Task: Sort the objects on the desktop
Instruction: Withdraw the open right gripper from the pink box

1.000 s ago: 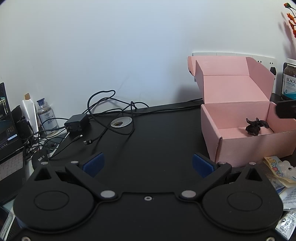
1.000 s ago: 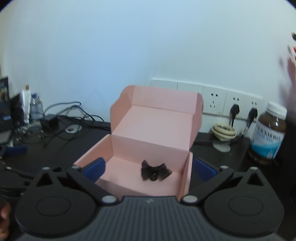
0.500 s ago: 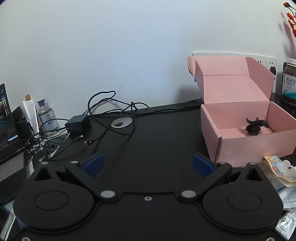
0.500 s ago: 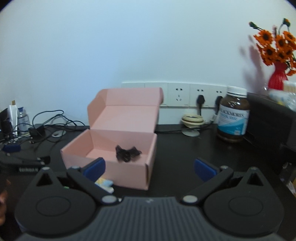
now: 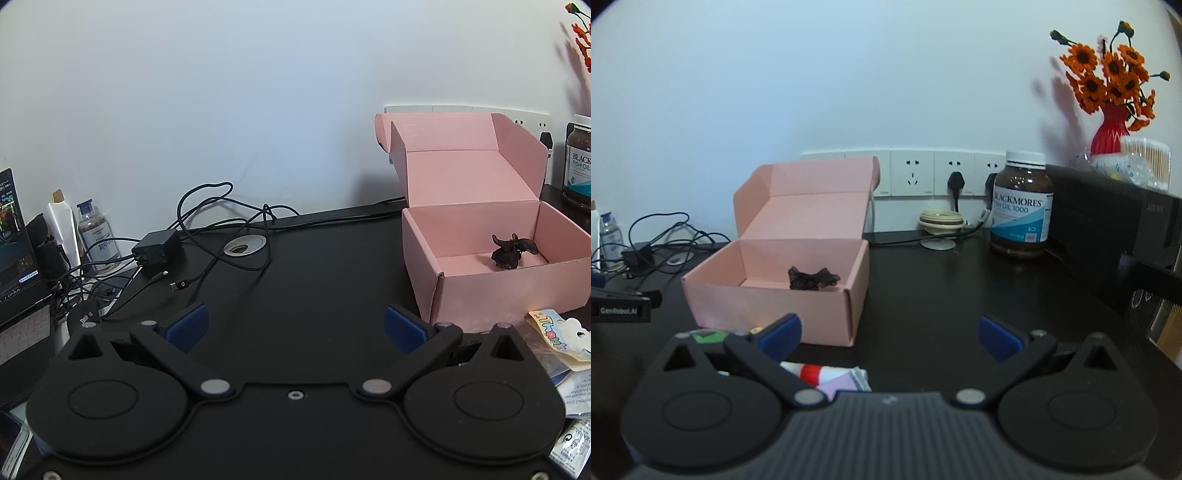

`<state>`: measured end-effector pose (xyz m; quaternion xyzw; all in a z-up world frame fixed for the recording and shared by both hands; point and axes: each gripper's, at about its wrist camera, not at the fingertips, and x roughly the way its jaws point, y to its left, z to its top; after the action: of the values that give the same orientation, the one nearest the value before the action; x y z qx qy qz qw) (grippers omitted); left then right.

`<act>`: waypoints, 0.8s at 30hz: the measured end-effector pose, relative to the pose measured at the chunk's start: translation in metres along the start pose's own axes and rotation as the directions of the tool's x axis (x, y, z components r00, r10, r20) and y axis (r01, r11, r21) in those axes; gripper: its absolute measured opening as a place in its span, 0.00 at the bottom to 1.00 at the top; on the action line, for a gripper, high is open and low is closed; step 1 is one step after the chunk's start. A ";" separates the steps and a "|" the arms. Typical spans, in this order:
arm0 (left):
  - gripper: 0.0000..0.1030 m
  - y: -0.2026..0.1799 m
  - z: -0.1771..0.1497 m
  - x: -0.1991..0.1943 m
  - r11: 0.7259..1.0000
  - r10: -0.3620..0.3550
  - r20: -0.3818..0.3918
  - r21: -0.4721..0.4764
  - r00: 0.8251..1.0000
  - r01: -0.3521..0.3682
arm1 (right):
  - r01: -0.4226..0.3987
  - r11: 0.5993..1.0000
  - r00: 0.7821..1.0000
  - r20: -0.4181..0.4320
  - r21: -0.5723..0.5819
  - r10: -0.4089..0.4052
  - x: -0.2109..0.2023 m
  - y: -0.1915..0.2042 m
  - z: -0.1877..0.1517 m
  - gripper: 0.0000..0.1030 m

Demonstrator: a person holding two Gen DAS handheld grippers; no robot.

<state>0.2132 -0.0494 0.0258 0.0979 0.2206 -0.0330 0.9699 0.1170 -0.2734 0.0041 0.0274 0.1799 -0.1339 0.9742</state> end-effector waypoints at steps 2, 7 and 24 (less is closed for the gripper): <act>1.00 0.000 0.000 0.000 1.000 0.000 0.000 0.001 1.000 0.000 | -0.005 1.000 1.000 0.014 0.011 0.005 -0.002 -0.002 0.000 0.99; 1.00 0.000 0.000 0.000 1.000 -0.001 -0.004 0.002 1.000 0.001 | -0.003 1.000 1.000 0.031 0.015 0.002 0.001 -0.004 0.002 0.99; 1.00 0.001 0.000 0.001 1.000 0.008 -0.010 -0.006 1.000 -0.008 | -0.056 0.992 0.998 -0.015 0.117 0.058 0.011 -0.019 0.001 0.99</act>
<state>0.2147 -0.0487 0.0256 0.0962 0.2252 -0.0280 0.9692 0.1221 -0.2941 0.0009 0.0903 0.1797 -0.1161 0.9727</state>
